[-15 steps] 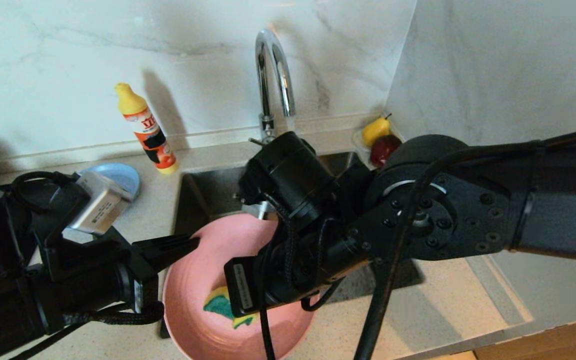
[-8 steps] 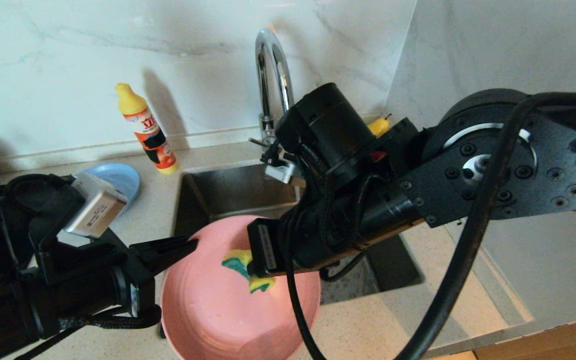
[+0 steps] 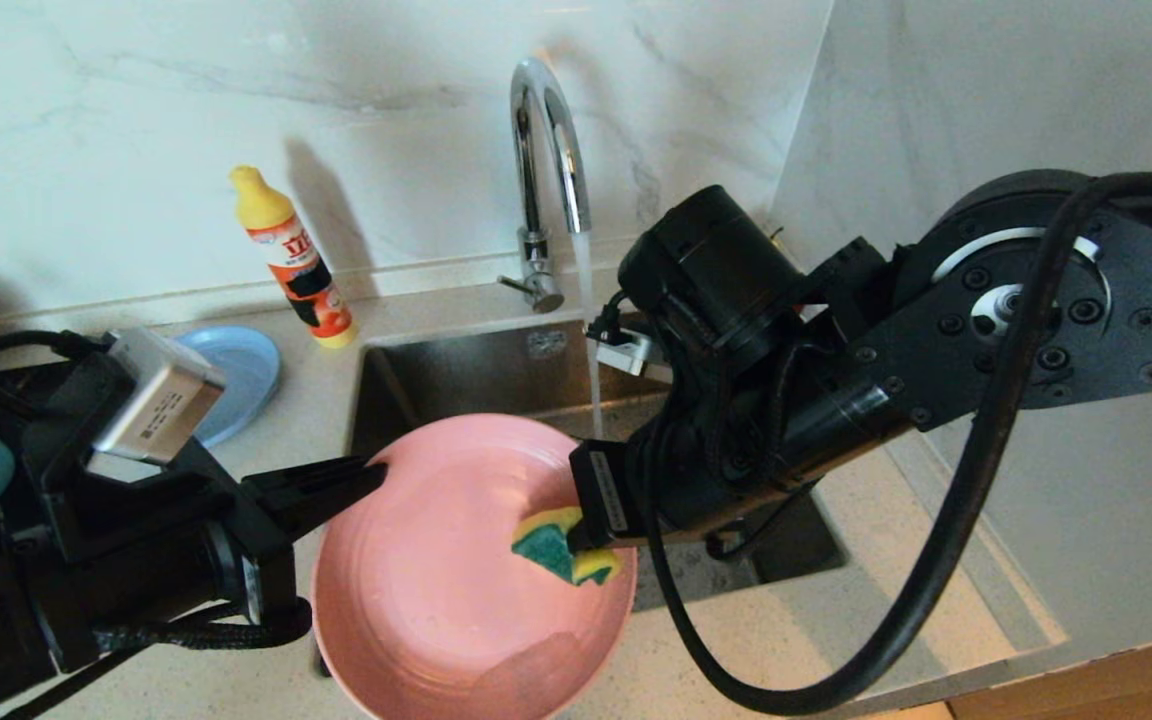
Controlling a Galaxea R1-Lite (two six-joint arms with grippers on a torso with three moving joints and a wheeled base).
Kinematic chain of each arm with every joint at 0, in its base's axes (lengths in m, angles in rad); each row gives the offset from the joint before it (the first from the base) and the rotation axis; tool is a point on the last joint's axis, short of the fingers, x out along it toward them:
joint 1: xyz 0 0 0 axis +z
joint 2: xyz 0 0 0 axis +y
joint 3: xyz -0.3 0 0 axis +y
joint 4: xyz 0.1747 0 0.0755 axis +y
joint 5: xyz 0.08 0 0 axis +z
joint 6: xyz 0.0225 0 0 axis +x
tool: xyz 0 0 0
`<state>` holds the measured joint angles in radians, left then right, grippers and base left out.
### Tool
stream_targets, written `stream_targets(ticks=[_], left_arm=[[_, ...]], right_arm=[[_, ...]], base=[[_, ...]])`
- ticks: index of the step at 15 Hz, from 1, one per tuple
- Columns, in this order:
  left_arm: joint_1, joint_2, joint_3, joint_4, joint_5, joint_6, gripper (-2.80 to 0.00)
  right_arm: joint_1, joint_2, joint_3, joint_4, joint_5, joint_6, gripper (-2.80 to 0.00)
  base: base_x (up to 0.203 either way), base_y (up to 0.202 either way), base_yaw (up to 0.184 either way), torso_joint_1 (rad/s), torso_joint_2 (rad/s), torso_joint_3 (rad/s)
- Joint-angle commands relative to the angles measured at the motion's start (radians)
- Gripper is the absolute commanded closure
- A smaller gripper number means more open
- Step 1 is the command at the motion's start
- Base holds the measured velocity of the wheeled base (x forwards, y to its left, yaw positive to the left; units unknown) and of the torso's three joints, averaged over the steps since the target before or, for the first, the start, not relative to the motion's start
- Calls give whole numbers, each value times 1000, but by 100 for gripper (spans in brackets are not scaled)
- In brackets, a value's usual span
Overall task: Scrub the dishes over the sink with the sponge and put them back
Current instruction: Wipe the plate
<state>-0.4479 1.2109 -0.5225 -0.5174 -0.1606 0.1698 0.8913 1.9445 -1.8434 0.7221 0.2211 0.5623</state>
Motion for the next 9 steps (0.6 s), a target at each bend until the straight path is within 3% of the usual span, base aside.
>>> stream_targets(ticks=[1,9], left_arm=[[1,-5,-12,-3,1,0,0],[0,25,-33,-1,18,-9,0]], right_arm=[[3,-27,40,6,1,2,0],[99,56,22,-15,2,7,0]], base=[[0,0,0,0,0,0],[0,0,0,0,0,0]])
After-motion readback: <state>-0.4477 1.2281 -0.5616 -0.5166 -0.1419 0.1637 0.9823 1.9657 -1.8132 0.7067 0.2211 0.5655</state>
